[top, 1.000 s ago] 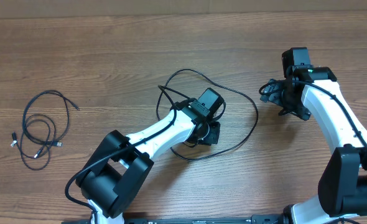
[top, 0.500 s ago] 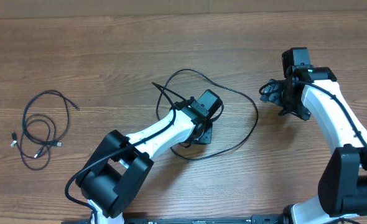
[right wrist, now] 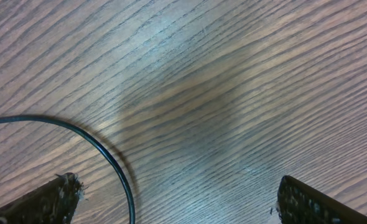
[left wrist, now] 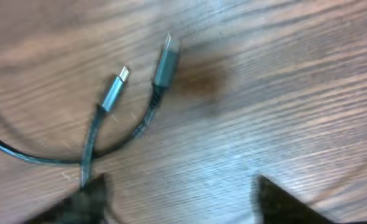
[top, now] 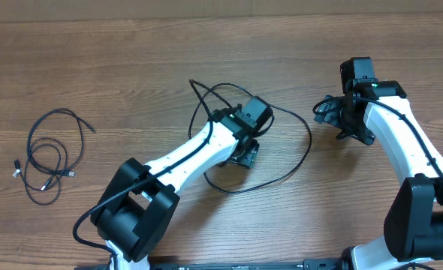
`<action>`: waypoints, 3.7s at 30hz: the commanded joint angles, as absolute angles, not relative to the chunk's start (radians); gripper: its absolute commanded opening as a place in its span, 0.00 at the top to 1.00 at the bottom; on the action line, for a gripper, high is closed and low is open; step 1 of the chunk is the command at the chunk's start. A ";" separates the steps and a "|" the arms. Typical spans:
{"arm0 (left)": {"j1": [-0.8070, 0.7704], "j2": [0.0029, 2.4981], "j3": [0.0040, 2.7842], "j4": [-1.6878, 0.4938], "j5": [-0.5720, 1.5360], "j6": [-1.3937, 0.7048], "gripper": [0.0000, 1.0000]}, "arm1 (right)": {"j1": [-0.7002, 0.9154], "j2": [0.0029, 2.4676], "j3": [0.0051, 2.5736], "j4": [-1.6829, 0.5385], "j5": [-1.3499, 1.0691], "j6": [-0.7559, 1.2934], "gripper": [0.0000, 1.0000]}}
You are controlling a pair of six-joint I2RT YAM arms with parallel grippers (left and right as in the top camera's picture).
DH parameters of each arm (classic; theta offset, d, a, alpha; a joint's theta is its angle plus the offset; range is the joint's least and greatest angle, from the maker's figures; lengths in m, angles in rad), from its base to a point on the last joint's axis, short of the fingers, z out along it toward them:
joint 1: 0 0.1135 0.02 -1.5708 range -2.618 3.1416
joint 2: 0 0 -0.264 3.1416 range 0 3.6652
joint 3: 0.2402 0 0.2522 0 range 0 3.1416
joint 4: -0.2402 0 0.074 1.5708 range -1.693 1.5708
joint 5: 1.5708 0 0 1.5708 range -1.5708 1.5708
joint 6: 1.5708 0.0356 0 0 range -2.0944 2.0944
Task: Untangle cables
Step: 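Lower the left gripper onto the center cable's connector ends and grasp, then lift the grasped cable up and pull it toward upper left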
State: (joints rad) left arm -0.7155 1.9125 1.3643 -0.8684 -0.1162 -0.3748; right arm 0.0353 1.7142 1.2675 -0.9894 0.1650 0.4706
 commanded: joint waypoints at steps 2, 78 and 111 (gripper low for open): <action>-0.668 1.913 1.375 -0.888 -0.137 -0.142 0.11 | 0.038 1.720 1.262 -0.988 0.179 0.470 0.00; -0.637 2.128 1.399 -0.783 0.019 -0.252 0.45 | 0.038 1.720 1.262 -0.988 0.179 0.470 0.00; -0.635 2.132 1.387 -0.928 0.080 0.008 0.96 | 0.038 1.720 1.262 -0.988 0.179 0.470 0.00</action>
